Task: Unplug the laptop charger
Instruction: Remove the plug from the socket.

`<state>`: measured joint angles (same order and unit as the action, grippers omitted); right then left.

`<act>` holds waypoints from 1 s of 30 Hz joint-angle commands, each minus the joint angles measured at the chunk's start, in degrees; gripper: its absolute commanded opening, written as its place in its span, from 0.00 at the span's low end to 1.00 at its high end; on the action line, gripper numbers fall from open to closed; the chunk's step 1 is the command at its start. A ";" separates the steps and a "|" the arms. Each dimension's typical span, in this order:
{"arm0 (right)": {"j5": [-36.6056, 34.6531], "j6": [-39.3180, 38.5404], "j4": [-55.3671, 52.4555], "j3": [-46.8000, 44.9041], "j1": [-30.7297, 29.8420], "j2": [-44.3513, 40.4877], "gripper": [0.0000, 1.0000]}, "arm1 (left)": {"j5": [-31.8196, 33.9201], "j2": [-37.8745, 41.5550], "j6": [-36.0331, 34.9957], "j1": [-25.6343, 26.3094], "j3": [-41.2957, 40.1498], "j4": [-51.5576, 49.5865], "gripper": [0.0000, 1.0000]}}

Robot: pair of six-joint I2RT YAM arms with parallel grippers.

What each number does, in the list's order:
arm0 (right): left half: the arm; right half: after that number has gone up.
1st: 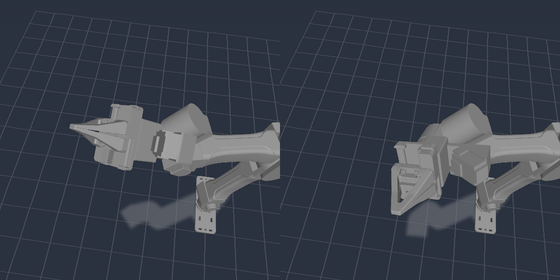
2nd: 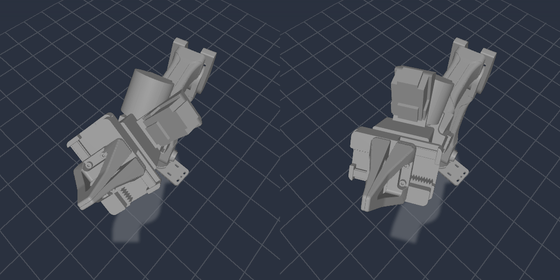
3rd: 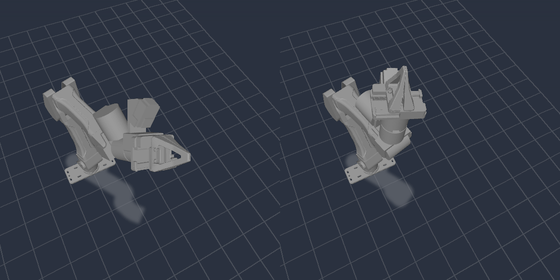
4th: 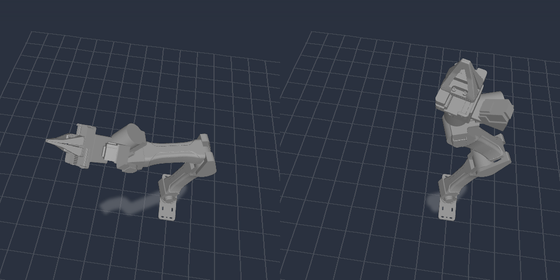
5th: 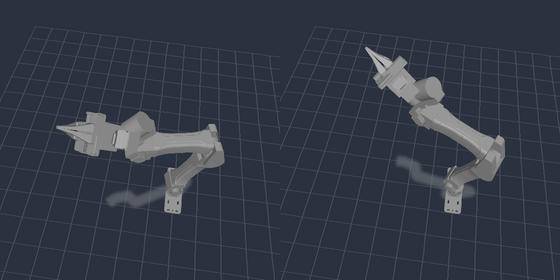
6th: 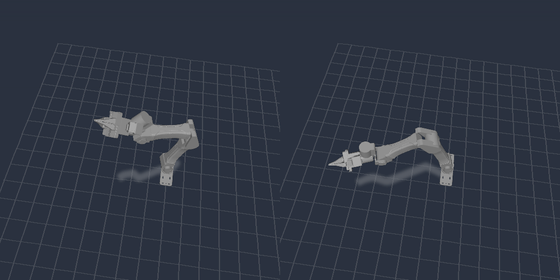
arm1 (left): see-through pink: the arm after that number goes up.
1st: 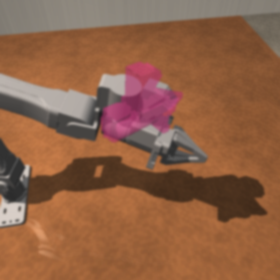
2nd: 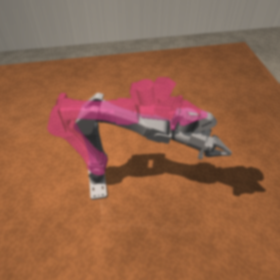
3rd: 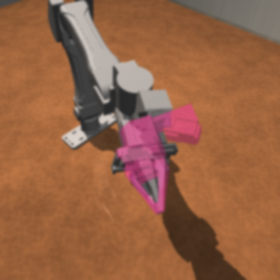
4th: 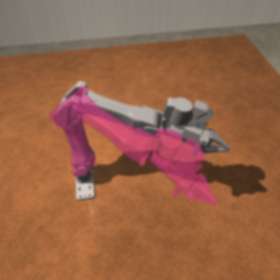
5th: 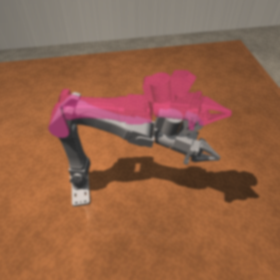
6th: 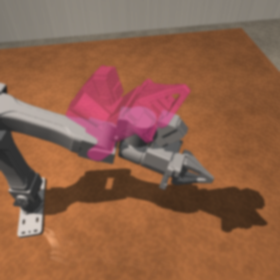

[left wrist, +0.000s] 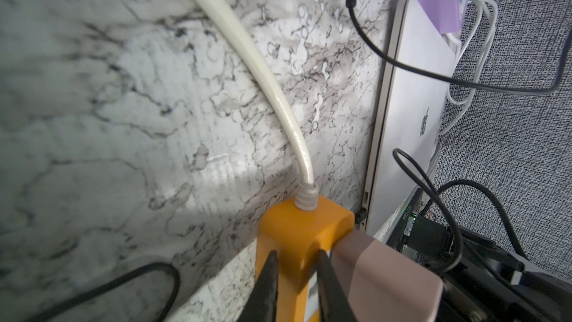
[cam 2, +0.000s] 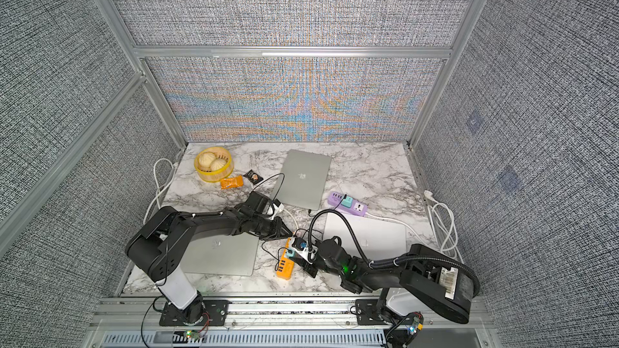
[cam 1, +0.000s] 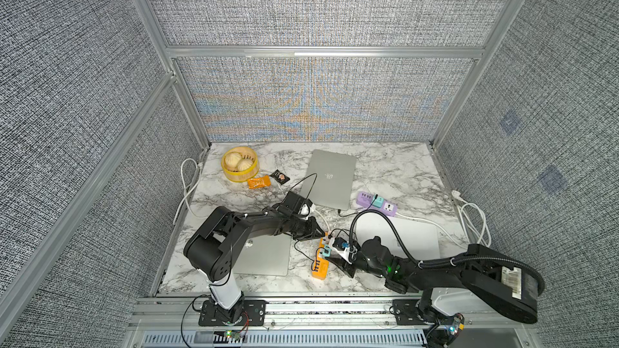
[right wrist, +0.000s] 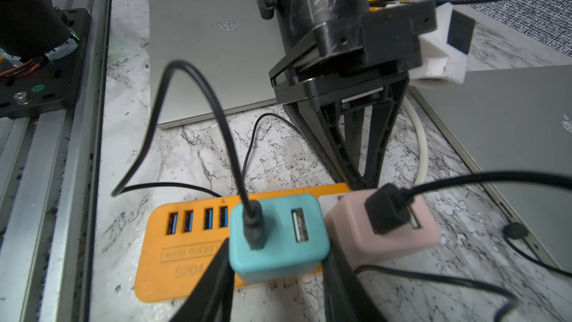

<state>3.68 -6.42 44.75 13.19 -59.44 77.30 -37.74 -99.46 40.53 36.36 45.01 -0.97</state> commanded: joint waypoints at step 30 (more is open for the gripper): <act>-0.97 -2.29 1.99 0.35 -1.60 -1.62 0.29 | 11.02 -1.21 -0.63 0.61 -0.63 -9.05 0.20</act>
<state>1.56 -6.72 43.79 12.91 -60.51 76.14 -36.80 -99.50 40.51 36.88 45.19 -1.30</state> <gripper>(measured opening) 0.417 0.200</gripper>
